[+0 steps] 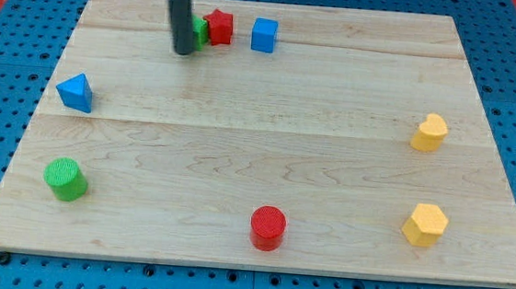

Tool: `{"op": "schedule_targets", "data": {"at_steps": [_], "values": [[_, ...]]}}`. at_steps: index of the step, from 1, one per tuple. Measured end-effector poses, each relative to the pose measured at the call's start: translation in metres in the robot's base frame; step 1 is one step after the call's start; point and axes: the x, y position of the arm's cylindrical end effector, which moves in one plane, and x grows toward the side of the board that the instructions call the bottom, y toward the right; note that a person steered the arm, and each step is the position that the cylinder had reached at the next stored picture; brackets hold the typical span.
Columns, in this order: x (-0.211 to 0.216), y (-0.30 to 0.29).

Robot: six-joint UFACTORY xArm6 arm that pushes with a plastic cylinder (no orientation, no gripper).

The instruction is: Make a group of green blocks blue blocks and red star towards top center

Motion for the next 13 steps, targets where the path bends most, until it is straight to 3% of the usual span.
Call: {"op": "schedule_targets", "data": {"at_steps": [1,3,4,5,6,7,8,9,10,12,13], "values": [[-0.021,-0.055],[-0.016,0.087],[0.053,0.084],[0.153,-0.025],[0.149,-0.141],[0.101,-0.096],[0.096,-0.018],[0.087,0.012],[0.039,0.033],[0.027,0.087],[0.046,0.089]]}}
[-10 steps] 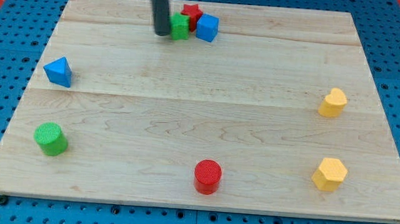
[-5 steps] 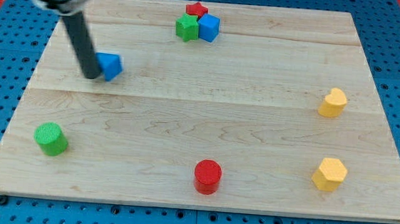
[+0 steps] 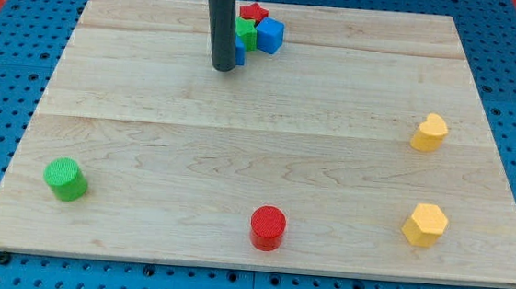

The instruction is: Make a group of green blocks blue blocks and red star towards top center

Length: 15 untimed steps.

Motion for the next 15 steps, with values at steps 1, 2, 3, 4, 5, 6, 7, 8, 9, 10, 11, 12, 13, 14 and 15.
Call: {"op": "schedule_targets", "data": {"at_steps": [1,2,3,4,5,6,7,8,9,10,11,12,13,14,15], "values": [[0.114,-0.010],[0.220,-0.089],[0.260,-0.162],[0.236,-0.201],[0.197,-0.176],[0.157,-0.112],[0.155,-0.084],[0.167,-0.053],[0.116,-0.012],[0.122,-0.012],[0.148,-0.049],[0.098,-0.057],[0.052,-0.026],[0.011,-0.015],[0.002,-0.056]]}}
